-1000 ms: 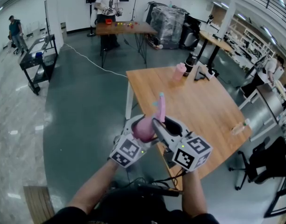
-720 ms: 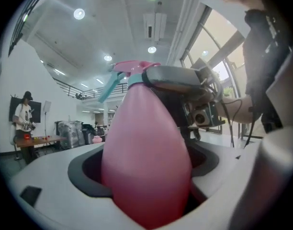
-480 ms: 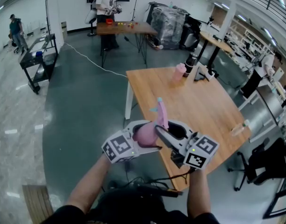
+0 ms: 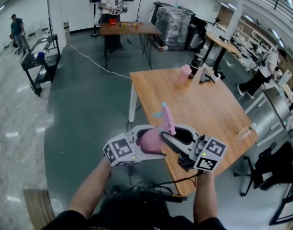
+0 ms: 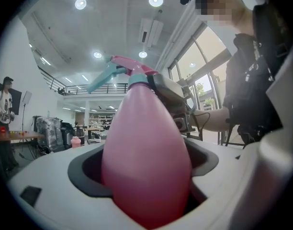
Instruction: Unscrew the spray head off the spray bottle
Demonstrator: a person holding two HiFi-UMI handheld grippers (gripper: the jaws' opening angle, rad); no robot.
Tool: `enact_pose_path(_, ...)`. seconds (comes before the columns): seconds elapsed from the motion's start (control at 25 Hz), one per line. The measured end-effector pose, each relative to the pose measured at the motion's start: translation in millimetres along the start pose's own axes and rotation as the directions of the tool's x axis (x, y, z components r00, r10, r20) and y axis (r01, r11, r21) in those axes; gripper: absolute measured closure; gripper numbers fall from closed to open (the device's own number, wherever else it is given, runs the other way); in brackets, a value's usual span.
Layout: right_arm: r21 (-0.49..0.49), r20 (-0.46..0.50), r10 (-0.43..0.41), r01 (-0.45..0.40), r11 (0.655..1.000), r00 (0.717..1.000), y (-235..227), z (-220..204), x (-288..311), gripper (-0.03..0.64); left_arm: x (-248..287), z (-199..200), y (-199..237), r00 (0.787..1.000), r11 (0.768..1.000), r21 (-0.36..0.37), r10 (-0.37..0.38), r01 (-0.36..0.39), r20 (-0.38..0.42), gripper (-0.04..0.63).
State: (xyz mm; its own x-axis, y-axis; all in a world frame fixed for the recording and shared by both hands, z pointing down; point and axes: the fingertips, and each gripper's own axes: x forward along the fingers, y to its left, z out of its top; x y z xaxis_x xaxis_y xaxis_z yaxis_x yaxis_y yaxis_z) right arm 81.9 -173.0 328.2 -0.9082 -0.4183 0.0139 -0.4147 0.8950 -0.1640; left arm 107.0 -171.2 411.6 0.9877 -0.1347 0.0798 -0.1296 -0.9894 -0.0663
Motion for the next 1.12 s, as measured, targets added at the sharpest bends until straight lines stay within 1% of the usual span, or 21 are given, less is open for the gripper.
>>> enact_pose_path(0.12, -0.01, -0.005, 0.031, -0.031, 0.999, 1.0, 4, -1, -3, 0.479, 1, -2, -6, 0.999, 0.999, -0.004, -0.038, 0.038, 0.003, 0.153)
enact_pose_path(0.2, -0.021, -0.006, 0.033, -0.033, 0.999, 0.999, 4, 0, -3, 0.476, 2, -1, -8, 0.999, 0.999, -0.01, -0.043, 0.043, 0.008, 0.153)
enact_pose_path(0.28, -0.037, -0.006, 0.003, -0.003, 0.999, 1.0, 2, 1, -1, 0.476, 3, 0, -3, 1.0, 1.0, -0.007, -0.015, 0.016, 0.01, 0.153)
enact_pose_path(0.4, -0.055, -0.005, -0.057, 0.056, 0.997, 0.998, -2, 3, 4, 0.474, 2, 1, 7, 0.999, 0.999, 0.008, 0.047, -0.047, 0.011, 0.153)
enact_pose_path(0.48, -0.064, -0.011, -0.075, 0.074, 0.995, 0.997, -2, 2, 6, 0.474, 2, 3, 13, 0.996, 0.996, 0.0, 0.085, -0.085, 0.023, 0.153)
enact_pose_path(0.56, -0.067, -0.014, -0.096, 0.095, 0.993, 0.995, -4, 1, 5, 0.453, 3, 2, 18, 0.992, 0.993, -0.002, 0.121, -0.121, 0.025, 0.153)
enact_pose_path(0.6, -0.064, -0.01, -0.112, 0.111, 0.992, 0.994, -6, 1, 4, 0.453, 2, 2, 22, 0.989, 0.99, 0.0, 0.144, -0.144, 0.021, 0.153)
enact_pose_path(0.72, -0.049, 0.003, -0.183, 0.183, 0.982, 0.983, -13, 5, 1, 0.453, -1, 6, 35, 0.973, 0.973, 0.01, 0.23, -0.23, 0.019, 0.153)
enact_pose_path(0.88, -0.036, -0.004, -0.286, 0.286, 0.958, 0.958, -18, 6, 1, 0.453, -3, 2, 49, 0.943, 0.943, 0.016, 0.332, -0.332, 0.007, 0.153)
enact_pose_path(1.0, 0.005, 0.006, -0.359, 0.359, 0.934, 0.933, -25, 7, 3, 0.453, -5, -2, 59, 0.92, 0.92, 0.015, 0.393, -0.392, -0.008, 0.153)
enact_pose_path(1.12, 0.035, 0.008, -0.404, 0.403, 0.914, 0.915, -31, 8, 9, 0.453, -6, -6, 66, 0.899, 0.9, 0.021, 0.437, -0.436, -0.025, 0.153)
